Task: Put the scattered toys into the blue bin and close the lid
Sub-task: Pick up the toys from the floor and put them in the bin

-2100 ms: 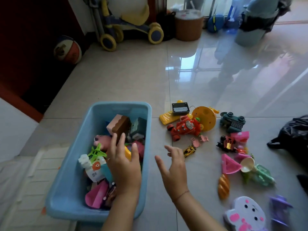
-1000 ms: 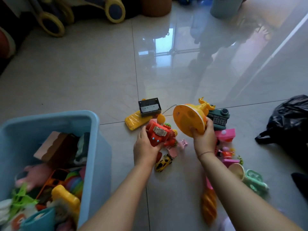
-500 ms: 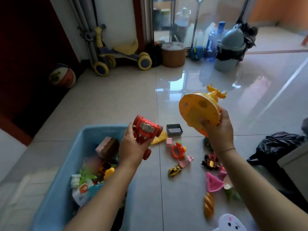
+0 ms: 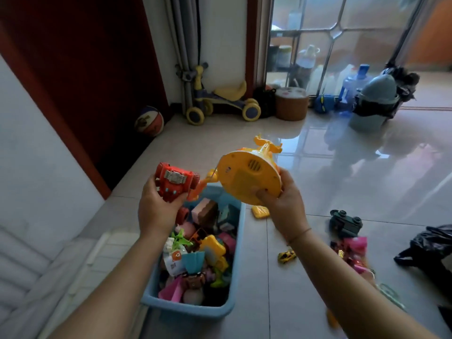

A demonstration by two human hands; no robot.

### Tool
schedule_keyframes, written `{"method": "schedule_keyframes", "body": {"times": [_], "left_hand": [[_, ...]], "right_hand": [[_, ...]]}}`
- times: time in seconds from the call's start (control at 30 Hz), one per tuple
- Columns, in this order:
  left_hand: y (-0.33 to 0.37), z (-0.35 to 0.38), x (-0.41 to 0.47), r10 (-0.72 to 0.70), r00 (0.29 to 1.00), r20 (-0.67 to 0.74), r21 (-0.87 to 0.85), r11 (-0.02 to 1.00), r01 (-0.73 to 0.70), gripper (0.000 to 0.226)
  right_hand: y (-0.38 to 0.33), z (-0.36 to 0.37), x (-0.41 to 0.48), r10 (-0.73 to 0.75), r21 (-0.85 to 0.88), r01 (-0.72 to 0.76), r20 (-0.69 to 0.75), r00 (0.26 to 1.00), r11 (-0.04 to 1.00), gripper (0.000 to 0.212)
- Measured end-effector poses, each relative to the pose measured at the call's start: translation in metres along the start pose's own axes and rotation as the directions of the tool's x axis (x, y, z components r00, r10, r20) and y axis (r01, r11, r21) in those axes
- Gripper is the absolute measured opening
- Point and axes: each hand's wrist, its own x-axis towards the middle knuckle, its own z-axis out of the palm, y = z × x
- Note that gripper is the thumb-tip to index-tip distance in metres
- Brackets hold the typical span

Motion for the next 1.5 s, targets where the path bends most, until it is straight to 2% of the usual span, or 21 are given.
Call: {"method": "schedule_keyframes", "body": {"times": [0.2, 0.27, 0.33, 0.4, 0.47, 0.53, 0.7, 0.8, 0.9, 1.0, 1.07, 1.13, 1.23, 1.33, 1.5], "left_hand": [[-0.038, 0.001, 0.005, -0.046, 0.999, -0.017, 0.07, 0.996, 0.047, 0.076], [-0.052, 0.009, 0.003, -0.09, 0.996, 0.0, 0.095, 0.991, 0.09, 0.08], [-0.065, 0.018, -0.002, -0.126, 0.991, 0.033, 0.12, 0.985, 0.122, 0.08], [-0.075, 0.027, -0.008, -0.161, 0.984, 0.072, 0.154, 0.977, 0.148, 0.079], [-0.083, 0.036, -0.011, -0.187, 0.976, 0.111, 0.176, 0.97, 0.166, 0.079], [-0.092, 0.042, -0.014, -0.216, 0.967, 0.137, 0.191, 0.963, 0.188, 0.079], [-0.109, 0.051, -0.017, -0.262, 0.95, 0.172, 0.217, 0.951, 0.223, 0.083], [-0.115, 0.054, -0.017, -0.281, 0.94, 0.193, 0.234, 0.944, 0.234, 0.083], [-0.117, 0.055, -0.018, -0.297, 0.933, 0.206, 0.249, 0.937, 0.243, 0.083], [-0.117, 0.055, -0.02, -0.3, 0.93, 0.213, 0.262, 0.934, 0.242, 0.084], [-0.116, 0.055, -0.02, -0.302, 0.927, 0.221, 0.258, 0.935, 0.243, 0.086], [-0.115, 0.055, -0.021, -0.299, 0.927, 0.226, 0.25, 0.938, 0.242, 0.086], [-0.114, 0.054, -0.023, -0.297, 0.928, 0.227, 0.246, 0.939, 0.24, 0.085], [-0.114, 0.053, -0.024, -0.296, 0.925, 0.238, 0.241, 0.941, 0.239, 0.085], [-0.115, 0.053, -0.028, -0.295, 0.923, 0.248, 0.24, 0.942, 0.236, 0.086]], "right_hand": [[0.031, 0.041, -0.027, 0.117, -0.093, -0.094, 0.279, 0.953, 0.991, 0.042], [0.052, 0.048, -0.044, 0.196, -0.168, -0.138, 0.401, 0.895, 0.976, 0.045], [0.074, 0.057, -0.061, 0.295, -0.329, -0.138, 0.494, 0.818, 0.934, 0.05], [0.095, 0.065, -0.078, 0.385, -0.504, -0.082, 0.535, 0.752, 0.86, 0.052], [0.108, 0.071, -0.09, 0.434, -0.652, 0.044, 0.553, 0.711, 0.757, 0.051], [0.114, 0.078, -0.097, 0.45, -0.719, 0.172, 0.583, 0.677, 0.673, 0.052], [0.121, 0.084, -0.086, 0.47, -0.746, 0.299, 0.625, 0.624, 0.595, 0.052], [0.12, 0.085, -0.078, 0.474, -0.708, 0.256, 0.654, 0.59, 0.658, 0.054], [0.114, 0.089, -0.075, 0.442, -0.678, 0.248, 0.669, 0.597, 0.692, 0.052], [0.106, 0.096, -0.077, 0.408, -0.611, 0.294, 0.745, 0.529, 0.735, 0.05], [0.104, 0.097, -0.077, 0.409, -0.571, 0.254, 0.773, 0.485, 0.78, 0.049], [0.107, 0.095, -0.076, 0.414, -0.556, 0.212, 0.779, 0.471, 0.804, 0.05], [0.115, 0.093, -0.079, 0.432, -0.57, 0.229, 0.779, 0.454, 0.789, 0.049], [0.124, 0.101, -0.081, 0.461, -0.597, 0.277, 0.779, 0.425, 0.753, 0.038], [0.125, 0.106, -0.08, 0.469, -0.595, 0.202, 0.764, 0.443, 0.778, 0.032]]}}
